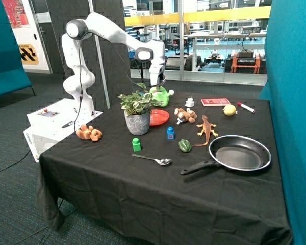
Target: Water the pot plant and put the can on the plate
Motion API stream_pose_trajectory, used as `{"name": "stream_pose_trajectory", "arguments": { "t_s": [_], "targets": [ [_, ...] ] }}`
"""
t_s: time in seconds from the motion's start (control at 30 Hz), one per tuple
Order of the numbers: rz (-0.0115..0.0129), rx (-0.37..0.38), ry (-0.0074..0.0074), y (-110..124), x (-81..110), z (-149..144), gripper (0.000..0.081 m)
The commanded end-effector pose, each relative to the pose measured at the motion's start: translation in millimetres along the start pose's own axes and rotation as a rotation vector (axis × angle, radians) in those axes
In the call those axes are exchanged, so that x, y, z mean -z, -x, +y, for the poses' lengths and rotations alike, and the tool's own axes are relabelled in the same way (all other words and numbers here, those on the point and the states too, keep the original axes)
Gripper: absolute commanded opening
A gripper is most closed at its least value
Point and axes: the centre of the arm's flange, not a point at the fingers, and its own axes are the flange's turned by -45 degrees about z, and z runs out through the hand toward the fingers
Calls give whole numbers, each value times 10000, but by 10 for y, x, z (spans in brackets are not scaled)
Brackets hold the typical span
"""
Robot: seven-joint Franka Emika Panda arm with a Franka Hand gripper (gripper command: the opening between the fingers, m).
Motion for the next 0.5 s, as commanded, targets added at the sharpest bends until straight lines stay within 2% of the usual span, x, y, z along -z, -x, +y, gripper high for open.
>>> {"name": "stream_pose_trajectory", "arguments": {
  "t_s": [0.0,0.27,0.47],
  "targets": [
    [-13,138,-25,-8,240,54,0],
    [-12,349,-25,69,421,144,0],
    [-12,683,-25,213,533,206,0]
  ]
}}
